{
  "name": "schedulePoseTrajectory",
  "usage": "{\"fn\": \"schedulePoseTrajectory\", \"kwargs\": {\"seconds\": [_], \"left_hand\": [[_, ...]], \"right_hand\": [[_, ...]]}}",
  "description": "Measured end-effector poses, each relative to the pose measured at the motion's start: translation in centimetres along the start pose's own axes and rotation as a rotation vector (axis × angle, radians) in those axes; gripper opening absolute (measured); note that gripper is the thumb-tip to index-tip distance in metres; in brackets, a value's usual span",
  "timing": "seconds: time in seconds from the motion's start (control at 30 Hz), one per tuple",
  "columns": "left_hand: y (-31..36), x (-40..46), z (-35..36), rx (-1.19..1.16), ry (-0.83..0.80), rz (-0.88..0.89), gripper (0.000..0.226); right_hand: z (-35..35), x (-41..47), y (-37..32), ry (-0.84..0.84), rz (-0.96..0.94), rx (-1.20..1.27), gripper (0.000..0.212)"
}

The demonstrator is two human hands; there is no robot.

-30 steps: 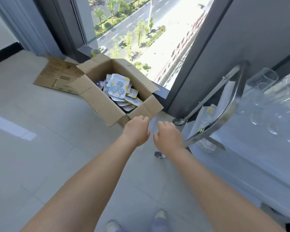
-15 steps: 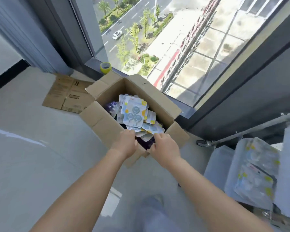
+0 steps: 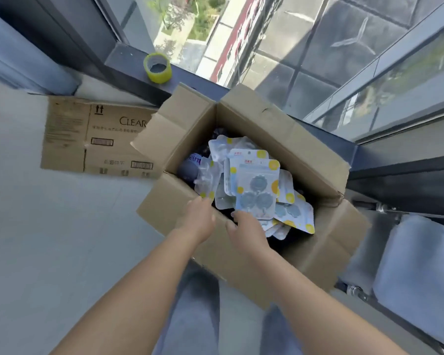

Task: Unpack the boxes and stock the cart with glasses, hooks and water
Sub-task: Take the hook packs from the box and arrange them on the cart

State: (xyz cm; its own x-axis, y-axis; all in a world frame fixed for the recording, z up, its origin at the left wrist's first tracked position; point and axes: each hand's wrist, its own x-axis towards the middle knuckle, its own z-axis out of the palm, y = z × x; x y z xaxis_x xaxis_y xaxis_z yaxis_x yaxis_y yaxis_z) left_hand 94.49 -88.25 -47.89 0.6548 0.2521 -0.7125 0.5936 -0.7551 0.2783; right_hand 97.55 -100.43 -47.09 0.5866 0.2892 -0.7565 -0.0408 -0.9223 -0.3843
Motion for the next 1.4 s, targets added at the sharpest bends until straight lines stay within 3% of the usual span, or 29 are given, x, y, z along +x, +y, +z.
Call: {"fn": "schedulePoseTrajectory", "kwargs": {"seconds": [0.13,0.3,0.5,0.63,0.67,0.73,0.83,0.93,1.03,1.1,1.23,1.33,1.4], "left_hand": [[-3.8,6.7,-0.4,-0.067,-0.066,0.033,0.026],[-6.0,11.8,-0.2,-0.096,-0.062,0.081,0.027],[-7.9,13.7,0.2,-0.147,-0.111,0.121,0.039],[-8.1,14.1,-0.4,-0.189,-0.101,0.118,0.042],[-7.9,14.3,-0.6,-0.189,-0.100,0.128,0.043],[-7.6,14.4,-0.9,-0.190,-0.087,0.158,0.050],[-7.5,14.5,-2.1,-0.242,-0.069,0.165,0.077],[-7.7,14.6,-3.7,-0.326,-0.018,0.132,0.104],[-7.5,14.7,-5.0,-0.319,-0.039,0.118,0.115],[-7.4,15.1,-5.3,-0.334,-0.086,0.116,0.103],[-7.5,15.1,-5.8,-0.713,-0.349,0.006,0.019],[-8.4,15.2,-5.3,-0.782,-0.320,-0.064,0.004],[-9.0,15.1,-4.8,-0.804,-0.262,-0.089,0.007]], "right_hand": [[3.7,6.9,-2.6,-0.023,0.185,0.154,0.035],[7.3,12.9,-3.5,0.021,0.370,0.332,0.017],[8.6,15.5,-4.1,0.165,0.550,0.428,0.020],[8.3,16.2,-4.5,0.120,0.571,0.395,0.011],[8.0,16.3,-4.7,0.122,0.572,0.392,0.020],[7.3,16.5,-5.4,0.148,0.534,0.357,0.027],[5.6,15.9,-6.3,0.228,0.344,0.247,0.006],[2.4,14.6,-5.5,0.271,0.105,0.099,0.012],[-1.0,13.6,-4.5,0.313,-0.049,0.141,0.015],[-2.5,13.4,-4.5,0.288,-0.105,0.230,0.018],[-3.0,14.6,-4.1,0.211,-0.032,0.411,0.021],[-2.1,16.0,-4.6,0.181,0.113,0.632,0.021],[-1.2,17.3,-5.1,0.152,0.240,0.738,0.022]]}}
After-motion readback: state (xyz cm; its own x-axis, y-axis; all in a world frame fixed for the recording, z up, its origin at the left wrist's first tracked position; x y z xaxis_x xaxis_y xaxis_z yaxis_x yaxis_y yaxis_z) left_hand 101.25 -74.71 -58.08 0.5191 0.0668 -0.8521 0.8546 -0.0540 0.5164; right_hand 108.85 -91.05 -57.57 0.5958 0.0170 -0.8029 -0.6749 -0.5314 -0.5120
